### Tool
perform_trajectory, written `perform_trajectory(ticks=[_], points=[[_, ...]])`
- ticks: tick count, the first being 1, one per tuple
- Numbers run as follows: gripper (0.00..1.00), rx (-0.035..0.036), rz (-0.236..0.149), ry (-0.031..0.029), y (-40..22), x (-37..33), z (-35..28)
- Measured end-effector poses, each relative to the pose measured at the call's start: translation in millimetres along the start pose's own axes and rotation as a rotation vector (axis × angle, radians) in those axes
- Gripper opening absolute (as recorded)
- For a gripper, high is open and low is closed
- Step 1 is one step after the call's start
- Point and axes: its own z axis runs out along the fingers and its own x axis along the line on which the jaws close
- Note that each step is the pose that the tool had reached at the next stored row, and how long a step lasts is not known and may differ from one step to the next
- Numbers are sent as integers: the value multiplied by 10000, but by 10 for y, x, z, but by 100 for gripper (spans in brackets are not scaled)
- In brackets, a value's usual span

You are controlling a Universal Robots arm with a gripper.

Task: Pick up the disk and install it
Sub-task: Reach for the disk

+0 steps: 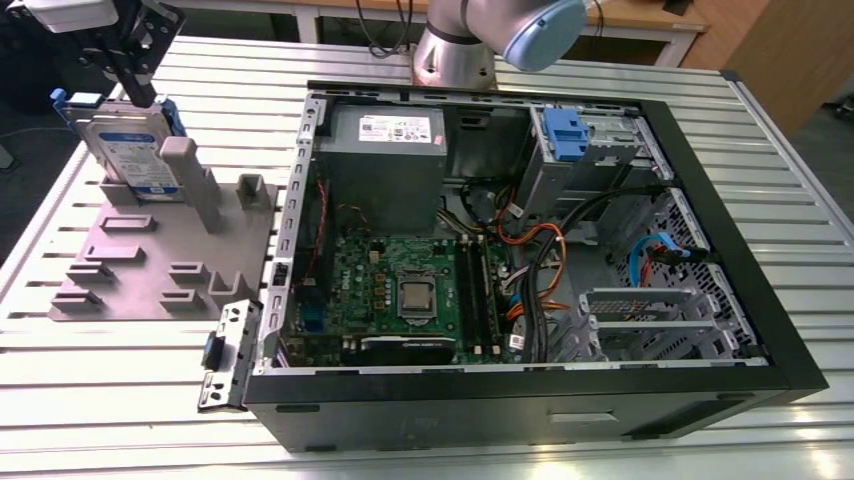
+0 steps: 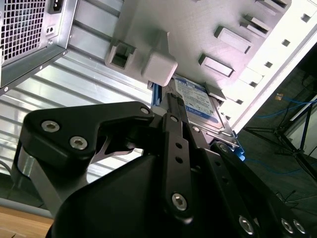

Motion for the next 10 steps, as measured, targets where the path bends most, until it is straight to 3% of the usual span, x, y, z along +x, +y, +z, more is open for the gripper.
perform_trajectory(ticks=[5, 10], points=[[11, 0, 0, -1, 0, 5, 2], [11, 0, 1, 0, -7, 83, 20]])
